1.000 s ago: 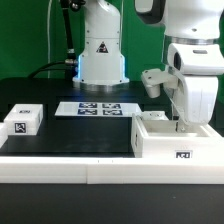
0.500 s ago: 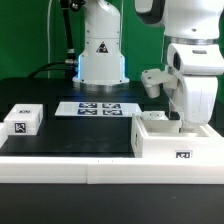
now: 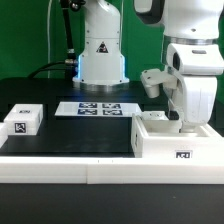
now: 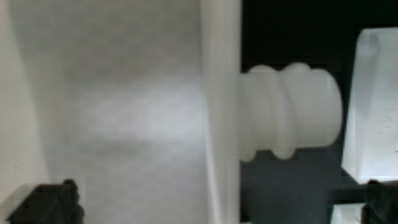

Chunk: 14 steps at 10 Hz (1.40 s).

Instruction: Assemble cabinet

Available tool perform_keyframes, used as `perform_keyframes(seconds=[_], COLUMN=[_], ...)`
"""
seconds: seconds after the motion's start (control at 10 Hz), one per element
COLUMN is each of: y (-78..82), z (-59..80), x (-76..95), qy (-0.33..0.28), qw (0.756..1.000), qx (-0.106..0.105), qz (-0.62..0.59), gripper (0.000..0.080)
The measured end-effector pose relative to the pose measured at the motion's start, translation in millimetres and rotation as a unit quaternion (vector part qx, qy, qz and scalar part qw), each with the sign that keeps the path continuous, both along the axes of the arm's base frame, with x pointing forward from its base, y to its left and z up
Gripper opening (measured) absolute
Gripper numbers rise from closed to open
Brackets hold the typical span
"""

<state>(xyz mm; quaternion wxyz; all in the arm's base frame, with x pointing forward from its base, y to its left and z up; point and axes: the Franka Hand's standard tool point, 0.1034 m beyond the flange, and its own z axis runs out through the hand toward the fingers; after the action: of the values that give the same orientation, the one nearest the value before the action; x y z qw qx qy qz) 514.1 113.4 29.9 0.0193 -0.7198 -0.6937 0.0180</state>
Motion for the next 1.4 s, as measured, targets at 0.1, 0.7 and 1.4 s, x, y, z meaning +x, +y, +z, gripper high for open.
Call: perform_keyframes(seconds=[0.1, 0.7, 1.4], y=[-0.1, 14.5, 21.1], z=[8.4, 38.7, 30.2], x=[-4.6, -34.7, -62.1], qy=[-0.003, -0.026, -0.034], qw=[1.000, 0.999, 0.998], qx=[-0.002, 0.000, 0.011], qz=[-0.002, -0.037, -0.047], gripper=[0.0797, 0.0797, 0.0797])
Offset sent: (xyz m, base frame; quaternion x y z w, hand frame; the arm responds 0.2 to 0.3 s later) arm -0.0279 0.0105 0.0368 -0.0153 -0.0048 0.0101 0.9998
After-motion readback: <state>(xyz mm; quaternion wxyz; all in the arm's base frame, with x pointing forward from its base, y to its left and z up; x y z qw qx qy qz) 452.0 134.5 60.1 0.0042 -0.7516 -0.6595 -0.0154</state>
